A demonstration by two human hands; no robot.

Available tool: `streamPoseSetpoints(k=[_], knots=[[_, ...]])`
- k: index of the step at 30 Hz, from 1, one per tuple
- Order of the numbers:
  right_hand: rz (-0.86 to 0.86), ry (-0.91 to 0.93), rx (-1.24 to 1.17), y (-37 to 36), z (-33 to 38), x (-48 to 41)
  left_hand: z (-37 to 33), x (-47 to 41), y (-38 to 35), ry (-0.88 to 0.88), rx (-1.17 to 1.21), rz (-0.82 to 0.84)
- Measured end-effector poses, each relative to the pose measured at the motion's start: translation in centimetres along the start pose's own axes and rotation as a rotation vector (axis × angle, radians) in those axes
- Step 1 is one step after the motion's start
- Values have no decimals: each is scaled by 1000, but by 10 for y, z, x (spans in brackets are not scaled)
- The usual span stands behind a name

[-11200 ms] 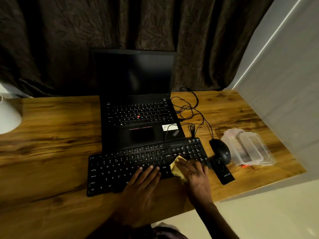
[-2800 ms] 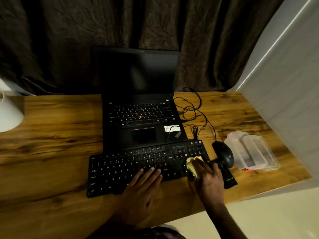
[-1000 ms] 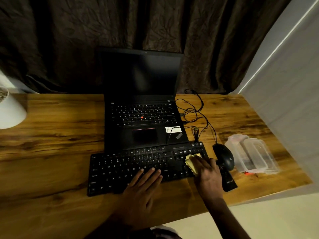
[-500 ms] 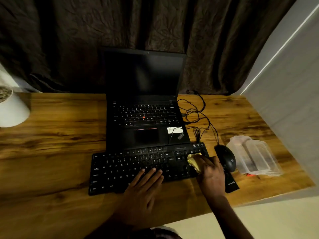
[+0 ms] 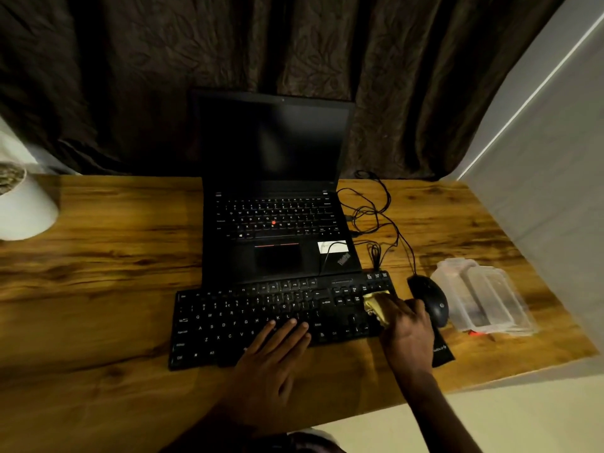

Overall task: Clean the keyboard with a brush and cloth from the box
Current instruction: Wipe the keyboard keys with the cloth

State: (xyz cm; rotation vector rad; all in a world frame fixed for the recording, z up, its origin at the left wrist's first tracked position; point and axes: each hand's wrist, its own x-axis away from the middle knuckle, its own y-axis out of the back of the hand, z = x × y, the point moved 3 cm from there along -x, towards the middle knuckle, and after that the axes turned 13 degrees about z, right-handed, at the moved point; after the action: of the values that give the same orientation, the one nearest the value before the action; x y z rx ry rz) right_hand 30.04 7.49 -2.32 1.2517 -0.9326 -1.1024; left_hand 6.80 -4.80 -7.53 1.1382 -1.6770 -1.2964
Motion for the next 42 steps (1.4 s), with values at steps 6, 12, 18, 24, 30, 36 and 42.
streamPoseSetpoints(k=[6, 12, 18, 24, 30, 36, 42], knots=[[52, -38, 28, -8, 4, 0, 1, 0, -3, 17, 5, 7], [-5, 14, 3, -3, 2, 4, 1, 0, -3, 5, 3, 2], [-28, -106, -24, -2, -7, -6, 1, 1, -4, 7, 26, -23], [11, 103, 43, -4, 19, -2, 1, 0, -4, 16, 8, 0], [68, -93, 41, 2, -16, -18, 2, 0, -5, 10, -6, -8], [34, 95, -6, -2, 18, -11, 2, 0, -5, -2, 29, -43], [84, -21, 49, -2, -4, -19, 1, 1, -3, 3, 19, -45]])
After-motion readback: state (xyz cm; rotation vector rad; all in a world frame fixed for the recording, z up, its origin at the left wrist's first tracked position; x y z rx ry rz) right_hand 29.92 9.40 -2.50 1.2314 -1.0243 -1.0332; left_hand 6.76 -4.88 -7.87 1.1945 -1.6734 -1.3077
